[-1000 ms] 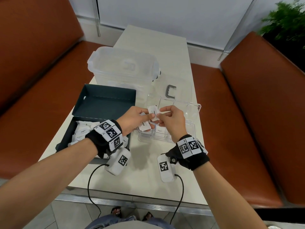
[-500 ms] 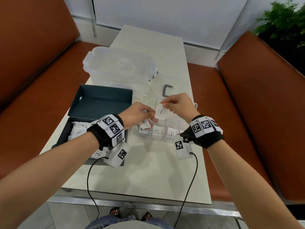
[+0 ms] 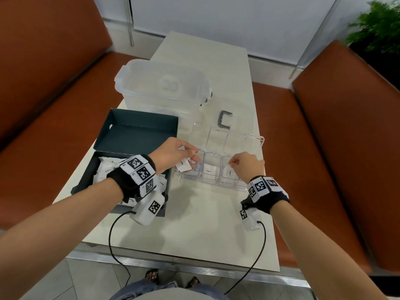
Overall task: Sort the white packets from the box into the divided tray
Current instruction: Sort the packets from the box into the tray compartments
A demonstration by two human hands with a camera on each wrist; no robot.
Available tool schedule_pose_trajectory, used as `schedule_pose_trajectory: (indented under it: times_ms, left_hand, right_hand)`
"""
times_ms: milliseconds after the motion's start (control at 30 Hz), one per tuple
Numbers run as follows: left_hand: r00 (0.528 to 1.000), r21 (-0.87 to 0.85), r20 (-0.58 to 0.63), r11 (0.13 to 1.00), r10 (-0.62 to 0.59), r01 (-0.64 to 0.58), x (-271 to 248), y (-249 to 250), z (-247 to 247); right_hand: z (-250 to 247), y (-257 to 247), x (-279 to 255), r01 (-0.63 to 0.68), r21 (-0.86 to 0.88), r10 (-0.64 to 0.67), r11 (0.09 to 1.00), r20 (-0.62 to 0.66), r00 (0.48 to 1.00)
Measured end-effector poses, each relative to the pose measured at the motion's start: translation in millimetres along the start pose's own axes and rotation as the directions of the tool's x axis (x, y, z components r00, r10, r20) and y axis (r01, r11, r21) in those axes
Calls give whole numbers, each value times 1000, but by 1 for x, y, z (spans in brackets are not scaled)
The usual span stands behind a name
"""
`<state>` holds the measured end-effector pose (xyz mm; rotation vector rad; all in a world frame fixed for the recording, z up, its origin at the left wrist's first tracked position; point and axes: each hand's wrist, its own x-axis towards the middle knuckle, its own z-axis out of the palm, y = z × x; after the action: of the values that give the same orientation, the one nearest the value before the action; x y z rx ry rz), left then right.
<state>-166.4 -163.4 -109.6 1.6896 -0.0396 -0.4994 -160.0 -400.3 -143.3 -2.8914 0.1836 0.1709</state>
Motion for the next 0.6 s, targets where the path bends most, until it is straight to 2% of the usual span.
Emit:
schedule_pose_trajectory:
  times_ms: [133,233,400,600]
  left_hand:
    - [1000,6,2,1000,-10,10,0,2,4]
    - [1000,41,1,999,-7,7,-1,3,6]
    - [999,-16,4,999,-33,33,-4,5,7]
    - [997,-101,7,992,-79,79,-9,11,8]
  right_hand:
    - [8,-1,-1,90,-259,-92,962,6,996]
    - [11,-1,-1,131,-364,-120,922,51,991]
    - [13,0,0,178,-396,-123,901,158,980]
    - [7,-4,1,168,-345,-115,924,167,979]
